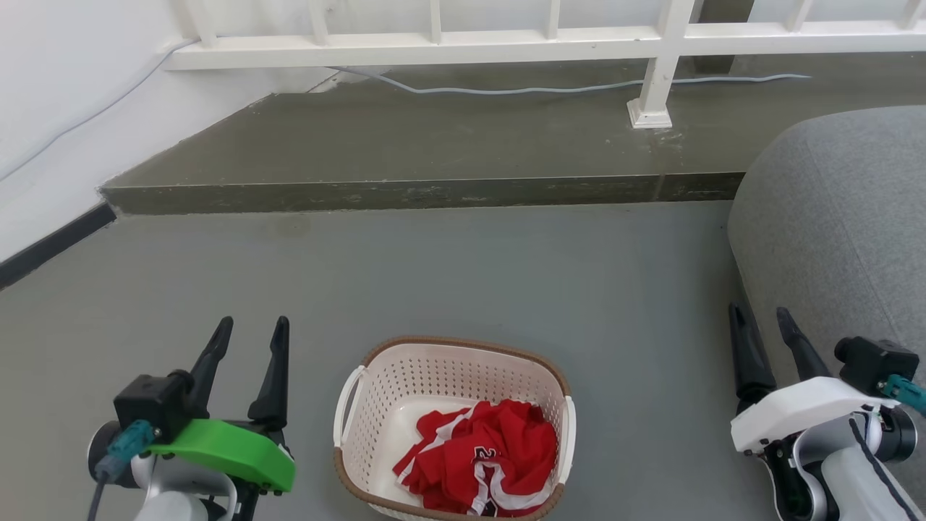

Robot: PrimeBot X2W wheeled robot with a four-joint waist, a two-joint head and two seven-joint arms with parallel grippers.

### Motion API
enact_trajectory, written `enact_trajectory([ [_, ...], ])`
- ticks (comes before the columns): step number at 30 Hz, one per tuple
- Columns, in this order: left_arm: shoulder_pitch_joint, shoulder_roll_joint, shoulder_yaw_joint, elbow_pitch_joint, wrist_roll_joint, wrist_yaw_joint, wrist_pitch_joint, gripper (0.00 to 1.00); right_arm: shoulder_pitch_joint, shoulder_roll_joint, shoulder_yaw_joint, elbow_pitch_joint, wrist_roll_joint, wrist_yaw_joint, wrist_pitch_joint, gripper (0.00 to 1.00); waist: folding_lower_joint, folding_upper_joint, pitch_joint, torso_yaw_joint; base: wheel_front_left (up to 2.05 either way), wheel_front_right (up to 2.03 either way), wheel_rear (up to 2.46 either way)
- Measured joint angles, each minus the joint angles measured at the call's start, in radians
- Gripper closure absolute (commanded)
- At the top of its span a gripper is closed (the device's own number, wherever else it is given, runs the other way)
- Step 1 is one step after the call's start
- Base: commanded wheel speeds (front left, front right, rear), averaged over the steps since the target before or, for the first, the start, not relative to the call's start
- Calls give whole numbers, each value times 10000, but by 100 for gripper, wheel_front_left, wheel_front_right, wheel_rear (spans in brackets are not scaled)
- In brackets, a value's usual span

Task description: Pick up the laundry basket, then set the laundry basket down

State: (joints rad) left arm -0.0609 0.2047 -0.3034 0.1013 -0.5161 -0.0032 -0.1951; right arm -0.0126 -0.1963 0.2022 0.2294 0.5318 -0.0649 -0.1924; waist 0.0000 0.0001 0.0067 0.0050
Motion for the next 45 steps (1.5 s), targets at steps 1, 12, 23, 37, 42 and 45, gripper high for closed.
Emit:
enact_trajectory([
  [1,0,0,-38,4,69,40,-42,0,0,-4,21,29,-121,-31,-40,0,0,0,-1,-1,0,0,0],
  [12,14,38,-428,180,1342,313,-362,0,13,-105,263,245,-1561,-355,-322,0,0,0,-21,-19,0,0,0],
  [23,28,27,-558,466,1848,405,-564,0,18,-107,334,382,-2182,-510,-491,0,0,0,-34,-12,0,0,0],
  [37,40,-13,-476,849,1678,483,-435,0,18,-40,297,499,-2182,-514,-489,0,0,0,-24,-25,0,0,0],
  [42,39,-15,-474,884,1678,483,-435,0,18,-10,297,537,-2188,-514,-489,0,0,0,-21,-33,0,0,0],
  [45,38,-17,-472,938,1678,485,-435,0,18,2,297,550,-2188,-516,-487,0,0,0,-10,-38,0,0,0],
])
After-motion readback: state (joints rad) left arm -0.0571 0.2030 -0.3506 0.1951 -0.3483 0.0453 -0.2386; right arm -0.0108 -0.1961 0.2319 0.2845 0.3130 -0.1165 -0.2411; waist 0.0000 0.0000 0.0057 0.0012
